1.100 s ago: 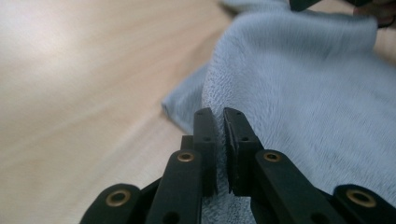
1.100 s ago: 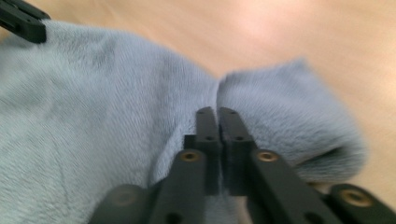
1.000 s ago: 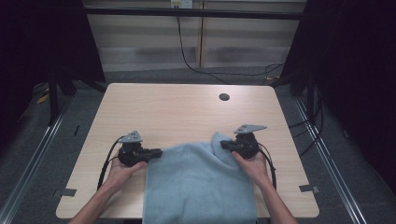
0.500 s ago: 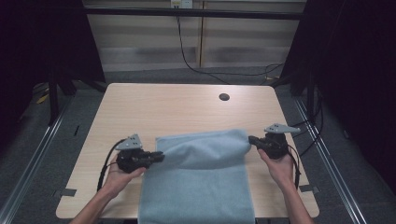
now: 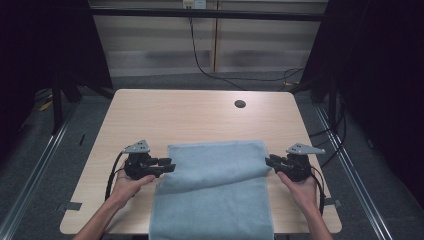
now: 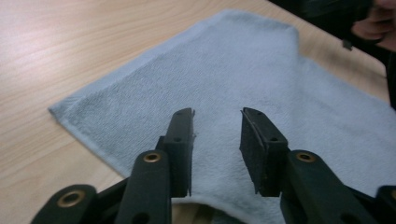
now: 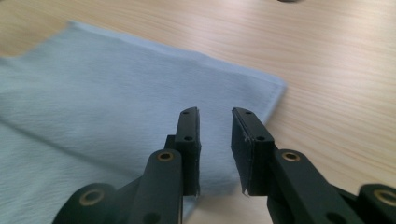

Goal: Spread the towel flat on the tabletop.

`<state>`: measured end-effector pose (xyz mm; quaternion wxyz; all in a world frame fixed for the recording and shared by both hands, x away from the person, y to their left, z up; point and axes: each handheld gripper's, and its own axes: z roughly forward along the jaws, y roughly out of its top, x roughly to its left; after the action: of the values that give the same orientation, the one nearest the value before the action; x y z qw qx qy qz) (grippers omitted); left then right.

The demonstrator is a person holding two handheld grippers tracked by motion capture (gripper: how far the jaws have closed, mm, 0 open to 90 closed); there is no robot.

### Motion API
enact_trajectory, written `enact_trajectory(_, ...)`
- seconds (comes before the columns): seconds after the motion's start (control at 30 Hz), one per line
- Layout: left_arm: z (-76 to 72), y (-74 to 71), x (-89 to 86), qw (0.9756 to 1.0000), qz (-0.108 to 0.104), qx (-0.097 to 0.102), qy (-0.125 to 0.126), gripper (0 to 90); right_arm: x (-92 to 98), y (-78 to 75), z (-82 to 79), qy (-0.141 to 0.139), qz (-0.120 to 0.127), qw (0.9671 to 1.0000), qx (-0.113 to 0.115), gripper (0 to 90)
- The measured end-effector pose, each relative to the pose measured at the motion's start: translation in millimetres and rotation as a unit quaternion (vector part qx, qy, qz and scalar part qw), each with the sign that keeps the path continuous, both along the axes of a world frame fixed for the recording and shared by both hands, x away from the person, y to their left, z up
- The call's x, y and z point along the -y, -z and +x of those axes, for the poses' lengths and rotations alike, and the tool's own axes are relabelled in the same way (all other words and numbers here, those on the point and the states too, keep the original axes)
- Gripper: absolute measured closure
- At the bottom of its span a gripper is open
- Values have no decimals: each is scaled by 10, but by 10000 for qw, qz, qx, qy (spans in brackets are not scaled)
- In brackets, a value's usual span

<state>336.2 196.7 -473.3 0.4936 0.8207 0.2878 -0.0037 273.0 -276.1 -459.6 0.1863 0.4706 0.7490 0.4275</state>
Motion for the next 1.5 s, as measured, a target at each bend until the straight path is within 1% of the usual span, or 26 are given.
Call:
enact_trajectory(0.03, 19, 41, 20, 9999, 72, -78, 37, 658, -32, -5, -46, -145, 25, 9999, -24, 753)
enact_trajectory(0.1, 54, 158, 97, 9992, 351, -171, 59, 642, -120, 48, -124, -477, -13, 9987, -161, 775)
enact_trajectory(0.13, 69, 217, 144, 9982, 572, -187, 23, 637, -176, 100, -156, -613, -39, 9977, -290, 775)
enact_trajectory(0.17, 95, 285, 189, 9965, 816, -139, -132, 634, -234, 162, -173, -753, -132, 9963, -396, 775)
enact_trajectory(0.23, 163, 331, 182, 9969, 762, -103, -188, 650, -336, 280, -179, -924, -341, 9935, -566, 772)
enact_trajectory(0.3, 255, 337, 141, 9961, 780, -73, -418, 670, -403, 367, -139, -952, -432, 9919, -724, 753)
enact_trajectory(0.33, 300, 337, 125, 9952, 837, 9, -502, 671, -424, 400, -107, -969, -522, 9910, -765, 749)
enact_trajectory(0.37, 345, 338, 109, 9944, 866, 43, -607, 668, -428, 410, -78, -982, -429, 9915, -741, 742)
enact_trajectory(0.43, 407, 361, 61, 9901, 968, 301, -972, 668, -438, 414, -8, -950, -397, 9919, -737, 715)
enact_trajectory(0.47, 427, 363, 41, 9898, 959, 298, -1008, 669, -444, 414, 25, -945, -386, 9919, -760, 713)
enact_trajectory(0.5, 439, 360, 11, 9864, 1065, 381, -1191, 669, -448, 417, 38, -931, -355, 9921, -759, 710)
enact_trajectory(0.53, 443, 357, -8, 9841, 1161, 463, -1263, 669, -450, 421, 51, -942, -372, 9921, -737, 708)
enact_trajectory(0.6, 453, 357, -77, 9831, 1164, 437, -1345, 668, -459, 422, 34, -920, -373, 9924, -729, 685)
enact_trajectory(0.67, 448, 359, -143, 9838, 1120, 403, -1343, 640, -470, 421, -33, -936, -427, 9922, -700, 682)
enact_trajectory(0.7, 446, 358, -168, 9854, 1052, 329, -1300, 626, -474, 419, -66, -974, -419, 9919, -704, 682)
enact_trajectory(0.8, 401, 332, -178, 9873, 856, 112, -1334, 542, -488, 413, -209, -1095, -401, 9904, -741, 684)
enact_trajectory(0.87, 347, 272, -170, 9900, 774, 139, -1168, 523, -503, 408, -310, -1147, -443, 9898, -716, 685)
enact_trajectory(0.9, 286, 212, -153, 9922, 680, 201, -1029, 520, -504, 400, -354, -1152, -477, 9895, -732, 685)
enact_trajectory(0.97, 185, 137, -113, 9946, 613, 261, -801, 519, -506, 391, -450, -1175, -399, 9887, -841, 685)
enact_trajectory(1.07, 71, 153, -47, 9954, 729, 278, -552, 528, -517, 389, -594, -1332, -337, 9867, -871, 688)
enact_trajectory(1.17, 26, 229, 2, 9940, 962, 270, -437, 530, -525, 378, -663, -1371, -343, 9858, -903, 656)
enact_trajectory(1.23, 58, 240, -9, 9942, 932, 232, -482, 524, -508, 369, -611, -1440, -225, 9861, -794, 620)
enact_trajectory(1.27, 79, 238, -14, 9941, 899, 210, -565, 503, -467, 328, -491, -1327, -39, 9888, -678, 614)
enact_trajectory(1.33, 137, 231, -37, 9946, 812, 156, -626, 489, -450, 309, -433, -1288, 20, 9897, -628, 608)
enact_trajectory(1.43, 218, 242, -66, 9941, 682, 117, -830, 476, -406, 236, -129, -1118, 103, 9926, -459, 597)
enact_trajectory(1.5, 275, 249, -62, 9935, 802, -8, -814, 477, -408, 217, 74, -1067, 185, 9934, -378, 590)
